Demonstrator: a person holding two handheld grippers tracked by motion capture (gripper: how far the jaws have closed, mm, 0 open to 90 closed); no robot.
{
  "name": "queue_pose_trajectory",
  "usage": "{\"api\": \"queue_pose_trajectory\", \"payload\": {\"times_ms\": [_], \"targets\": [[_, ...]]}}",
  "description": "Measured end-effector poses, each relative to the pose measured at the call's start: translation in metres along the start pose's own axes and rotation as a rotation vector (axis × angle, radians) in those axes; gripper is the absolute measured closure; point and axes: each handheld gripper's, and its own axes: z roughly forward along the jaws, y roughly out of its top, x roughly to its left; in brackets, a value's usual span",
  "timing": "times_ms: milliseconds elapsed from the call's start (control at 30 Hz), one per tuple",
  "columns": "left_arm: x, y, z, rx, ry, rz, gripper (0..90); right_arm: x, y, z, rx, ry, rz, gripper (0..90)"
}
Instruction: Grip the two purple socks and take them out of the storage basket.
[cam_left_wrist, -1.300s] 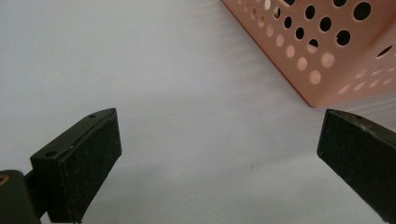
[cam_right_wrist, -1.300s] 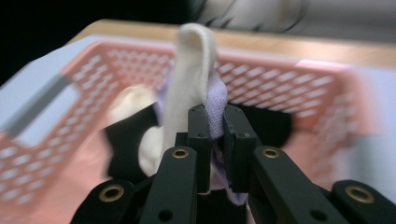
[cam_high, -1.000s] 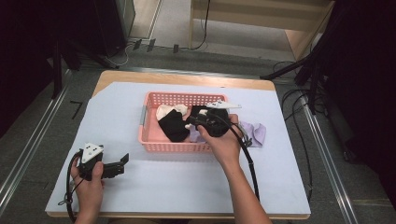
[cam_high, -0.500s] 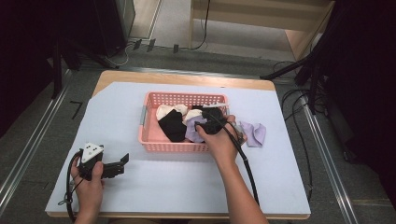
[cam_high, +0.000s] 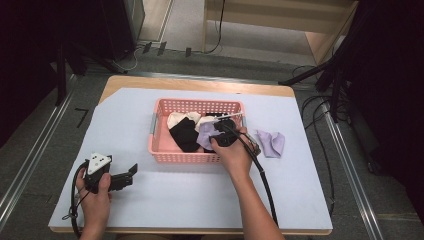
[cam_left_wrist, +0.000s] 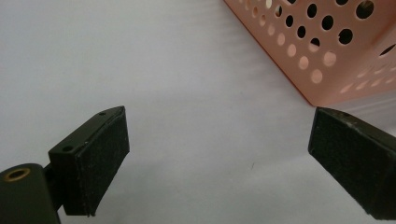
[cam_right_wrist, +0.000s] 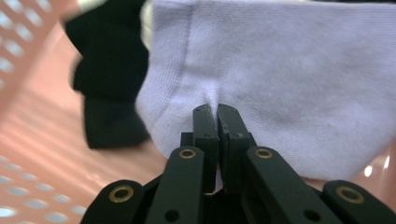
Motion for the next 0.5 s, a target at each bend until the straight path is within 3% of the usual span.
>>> {"api": "queue_pose_trajectory", "payload": {"times_ms": [100,300,500], "targets": [[0.0,0.0,0.0,0.0,0.0,-0.001,6.1,-0.002,0.0,-0.015,-0.106,0.011,0.003,87.4],[0.0,0.0,0.0,0.002,-0.002,-0.001,6.1,-0.003,0.0,-0.055,-0.345,0.011,-0.058,87.4],[0.0,0.0,0.0,0.0,0.001,-0.002,6.1,-0.009,-0.001,-0.082,-0.507,0.003,-0.102,87.4]]}}
